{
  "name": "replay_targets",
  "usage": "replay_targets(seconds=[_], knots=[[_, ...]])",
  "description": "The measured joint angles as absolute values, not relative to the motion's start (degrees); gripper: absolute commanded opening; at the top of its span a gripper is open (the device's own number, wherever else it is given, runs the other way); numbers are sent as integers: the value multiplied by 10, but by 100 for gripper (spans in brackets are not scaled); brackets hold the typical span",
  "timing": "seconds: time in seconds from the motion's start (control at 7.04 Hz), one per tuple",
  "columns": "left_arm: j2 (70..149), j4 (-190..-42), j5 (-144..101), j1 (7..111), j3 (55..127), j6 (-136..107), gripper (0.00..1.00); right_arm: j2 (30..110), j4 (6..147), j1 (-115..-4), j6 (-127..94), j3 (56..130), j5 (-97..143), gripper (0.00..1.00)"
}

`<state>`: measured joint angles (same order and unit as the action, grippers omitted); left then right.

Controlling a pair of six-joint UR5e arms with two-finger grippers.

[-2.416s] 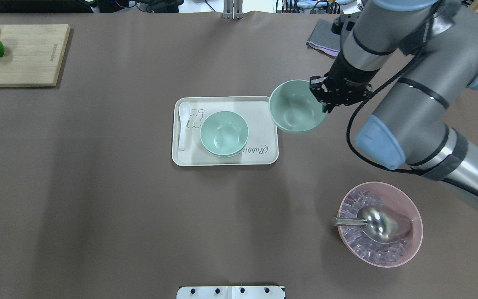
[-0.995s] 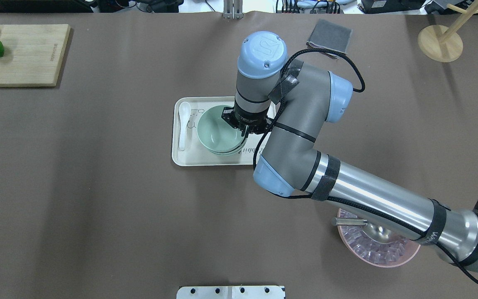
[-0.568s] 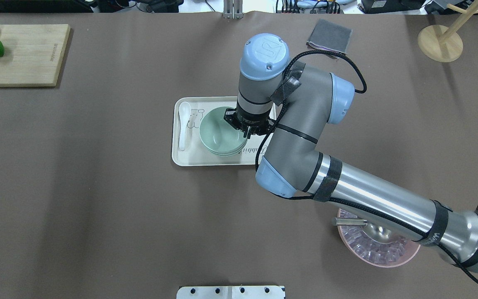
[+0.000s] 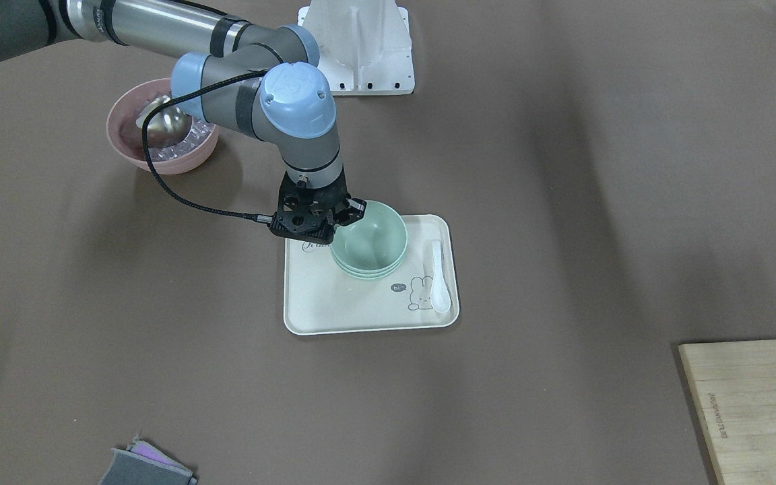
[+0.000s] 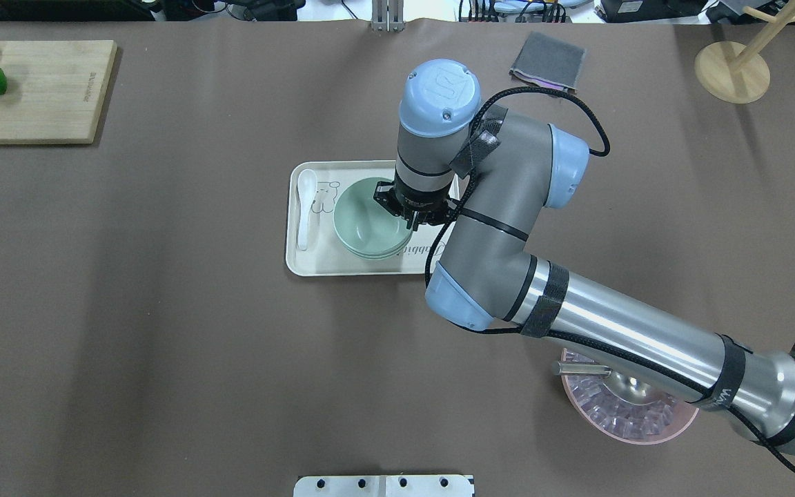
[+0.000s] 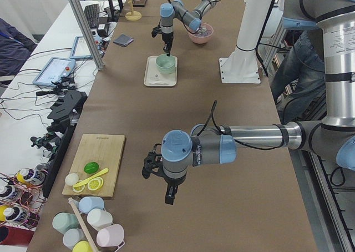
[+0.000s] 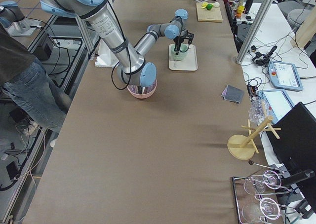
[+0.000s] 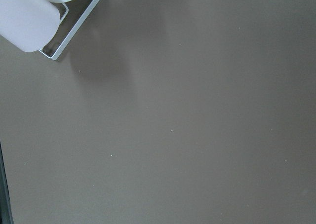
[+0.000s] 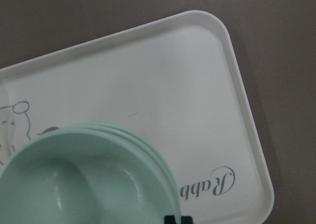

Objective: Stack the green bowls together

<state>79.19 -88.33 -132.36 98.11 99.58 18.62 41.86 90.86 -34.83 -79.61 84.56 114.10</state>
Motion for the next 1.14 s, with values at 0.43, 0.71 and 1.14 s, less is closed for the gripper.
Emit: replay_targets(seconds=[0.43,0.71,1.14], knots=[[791,-883,-1324,982,995,186,98,418,908,-345,-795,846,1138,0],[792,-883,-1324,982,995,186,98,417,905,-345,-794,846,1136,99],[791,-883,-1324,982,994,186,98,420,891,-347,-785,847,1135,100]])
